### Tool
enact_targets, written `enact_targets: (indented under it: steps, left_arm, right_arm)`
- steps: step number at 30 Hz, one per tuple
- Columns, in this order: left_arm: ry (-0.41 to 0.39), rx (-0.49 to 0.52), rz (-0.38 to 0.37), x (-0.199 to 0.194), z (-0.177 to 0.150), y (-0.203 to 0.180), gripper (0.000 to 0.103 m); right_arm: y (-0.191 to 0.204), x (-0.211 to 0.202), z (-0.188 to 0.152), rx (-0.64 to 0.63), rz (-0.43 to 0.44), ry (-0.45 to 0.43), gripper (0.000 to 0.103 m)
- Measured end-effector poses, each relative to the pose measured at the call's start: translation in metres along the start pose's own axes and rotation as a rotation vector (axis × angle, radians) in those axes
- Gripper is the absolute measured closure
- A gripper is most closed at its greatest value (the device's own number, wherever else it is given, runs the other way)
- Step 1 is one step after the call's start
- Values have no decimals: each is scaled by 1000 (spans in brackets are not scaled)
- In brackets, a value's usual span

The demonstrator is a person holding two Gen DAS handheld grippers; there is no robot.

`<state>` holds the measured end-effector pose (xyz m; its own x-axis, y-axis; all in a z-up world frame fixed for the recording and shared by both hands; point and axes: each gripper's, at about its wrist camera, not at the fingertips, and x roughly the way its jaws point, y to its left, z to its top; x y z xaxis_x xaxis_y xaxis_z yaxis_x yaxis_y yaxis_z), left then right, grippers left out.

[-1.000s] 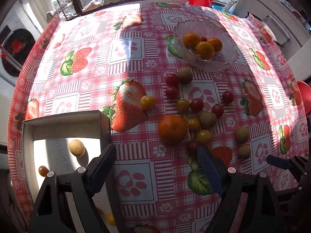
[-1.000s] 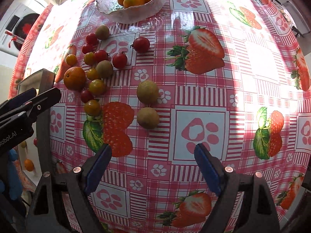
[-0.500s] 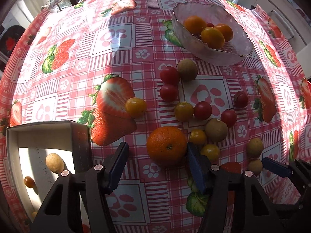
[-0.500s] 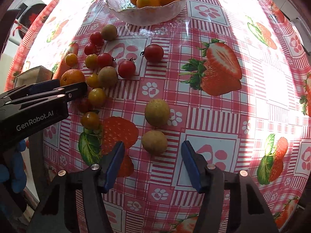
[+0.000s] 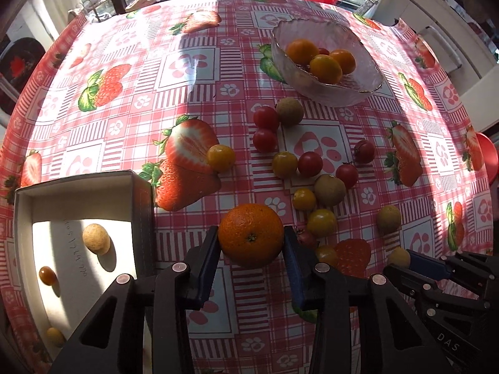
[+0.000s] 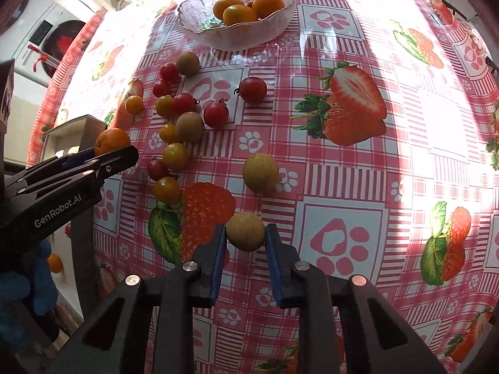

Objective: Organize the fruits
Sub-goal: 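Grasp a mandarin with the left gripper while the right grasps a greenish-yellow fruit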

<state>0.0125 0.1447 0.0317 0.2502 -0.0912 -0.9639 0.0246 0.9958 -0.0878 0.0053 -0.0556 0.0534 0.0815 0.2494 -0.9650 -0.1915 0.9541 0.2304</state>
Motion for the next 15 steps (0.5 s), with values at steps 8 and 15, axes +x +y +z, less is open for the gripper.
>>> enact_targets:
  steps: [8,15]
  left_arm:
    - [-22,-9,-30,-41,-38,5,62]
    - [-30,-46,-24,-63,-72,22,62]
  right_arm:
    - [10,-15,-15,-6,13,-1,75]
    - [39,-24,-28,-57,25,9,75]
